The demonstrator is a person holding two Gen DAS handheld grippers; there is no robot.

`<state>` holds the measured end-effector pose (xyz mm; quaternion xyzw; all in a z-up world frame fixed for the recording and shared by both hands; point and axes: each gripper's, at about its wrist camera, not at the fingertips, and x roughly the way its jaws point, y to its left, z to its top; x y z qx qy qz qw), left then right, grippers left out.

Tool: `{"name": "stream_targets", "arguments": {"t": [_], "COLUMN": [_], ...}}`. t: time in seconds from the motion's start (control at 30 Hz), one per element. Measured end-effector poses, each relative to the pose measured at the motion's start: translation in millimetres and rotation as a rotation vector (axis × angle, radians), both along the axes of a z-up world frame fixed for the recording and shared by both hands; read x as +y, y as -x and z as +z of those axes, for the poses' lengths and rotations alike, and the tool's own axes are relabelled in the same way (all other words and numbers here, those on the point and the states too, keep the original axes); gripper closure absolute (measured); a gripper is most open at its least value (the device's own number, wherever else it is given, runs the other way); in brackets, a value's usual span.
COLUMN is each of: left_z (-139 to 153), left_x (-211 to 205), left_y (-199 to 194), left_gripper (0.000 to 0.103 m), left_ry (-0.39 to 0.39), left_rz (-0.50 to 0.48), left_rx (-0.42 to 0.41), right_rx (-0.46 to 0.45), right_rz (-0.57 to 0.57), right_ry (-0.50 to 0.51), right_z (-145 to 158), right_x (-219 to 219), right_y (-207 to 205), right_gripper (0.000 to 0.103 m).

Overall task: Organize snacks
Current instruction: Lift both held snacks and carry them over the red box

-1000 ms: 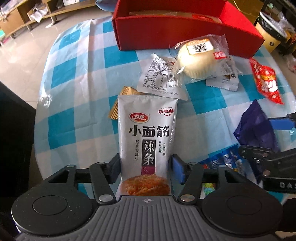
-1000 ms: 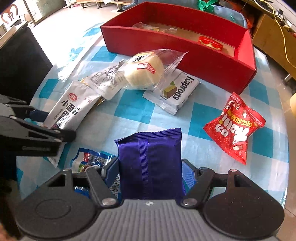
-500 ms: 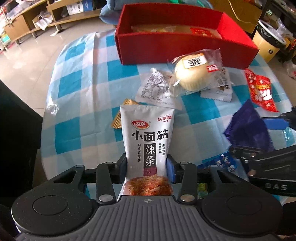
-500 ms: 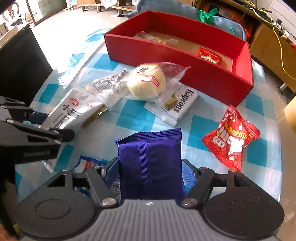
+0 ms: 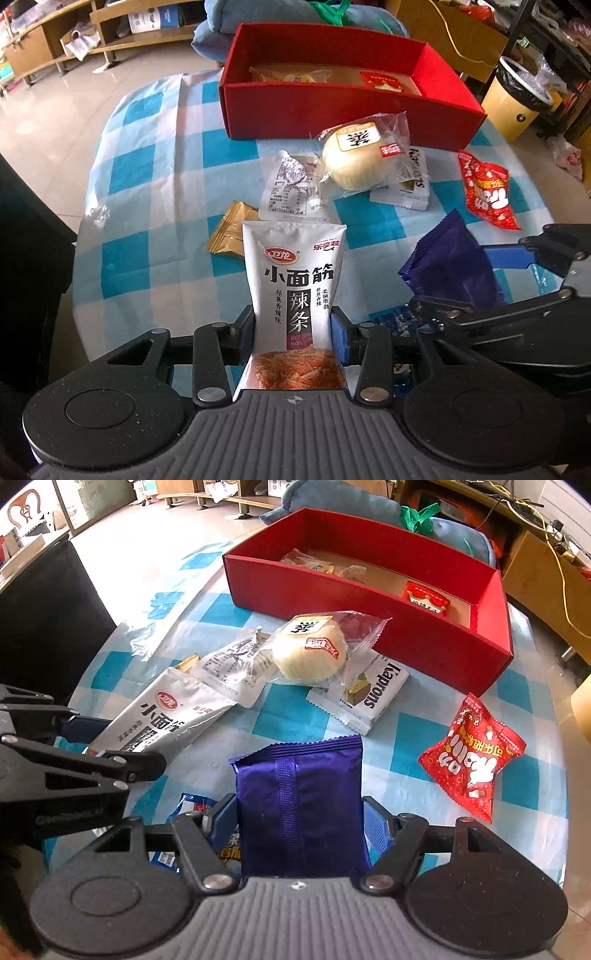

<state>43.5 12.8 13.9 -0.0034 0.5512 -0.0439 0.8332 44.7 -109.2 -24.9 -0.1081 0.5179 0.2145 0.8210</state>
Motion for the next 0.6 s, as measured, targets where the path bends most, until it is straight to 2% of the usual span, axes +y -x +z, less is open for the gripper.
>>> {"name": "stream_targets", "arguments": {"t": [0.6], "left_z": [27], "left_x": [-11], "left_y": [-3], "left_gripper": [0.054], "left_ry": [-0.029], "left_rz": [0.001], "left_rx": [-0.098], "right_rx": [-0.087], "right_rz": [-0.060], "right_ry": [-0.013], "right_z": [26], "right_x": [-9], "right_y": [-4], "right_gripper": [0.036]}}
